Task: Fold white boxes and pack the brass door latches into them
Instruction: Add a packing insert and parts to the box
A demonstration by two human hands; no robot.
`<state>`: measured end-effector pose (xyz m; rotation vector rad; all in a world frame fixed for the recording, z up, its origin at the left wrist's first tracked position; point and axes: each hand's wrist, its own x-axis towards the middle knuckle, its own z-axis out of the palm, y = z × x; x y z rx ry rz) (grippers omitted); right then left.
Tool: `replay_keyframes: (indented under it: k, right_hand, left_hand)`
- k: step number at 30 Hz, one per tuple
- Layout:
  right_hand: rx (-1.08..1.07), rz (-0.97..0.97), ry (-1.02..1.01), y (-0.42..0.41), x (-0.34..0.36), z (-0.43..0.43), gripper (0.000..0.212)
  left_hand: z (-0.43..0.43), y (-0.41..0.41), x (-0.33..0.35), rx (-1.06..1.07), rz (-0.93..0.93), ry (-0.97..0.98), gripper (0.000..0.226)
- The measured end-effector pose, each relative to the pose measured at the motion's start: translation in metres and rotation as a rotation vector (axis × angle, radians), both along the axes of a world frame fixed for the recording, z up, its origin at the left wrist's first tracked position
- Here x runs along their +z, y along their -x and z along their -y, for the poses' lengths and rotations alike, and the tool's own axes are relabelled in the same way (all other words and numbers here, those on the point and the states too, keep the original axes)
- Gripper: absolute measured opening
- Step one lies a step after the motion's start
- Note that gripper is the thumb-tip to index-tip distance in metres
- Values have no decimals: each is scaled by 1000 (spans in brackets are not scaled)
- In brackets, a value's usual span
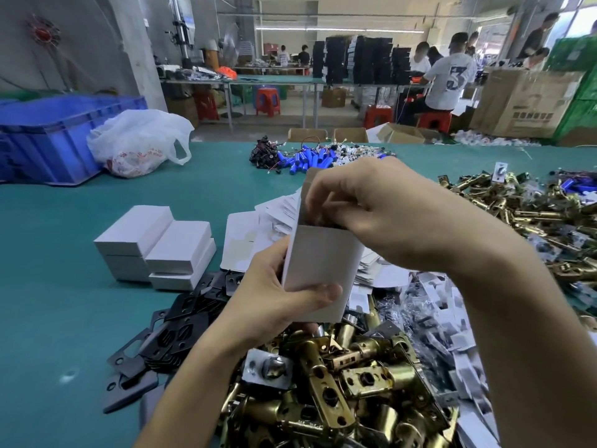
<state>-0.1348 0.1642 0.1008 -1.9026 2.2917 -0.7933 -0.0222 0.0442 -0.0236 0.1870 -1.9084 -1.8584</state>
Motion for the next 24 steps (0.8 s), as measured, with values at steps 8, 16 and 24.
replay_keyframes:
  k: [8, 16, 24]
  right_hand:
    - [41, 50, 72, 1, 0, 5, 36]
    - [-100, 8, 217, 6, -7, 2, 6]
    - [-30, 23, 28, -5, -9, -9, 44]
  left_hand:
    - [0, 0, 1, 14, 3, 2, 39]
    - [-1, -1, 2, 14, -3, -15, 45]
    - [-1, 0, 2, 36, -62, -38, 36]
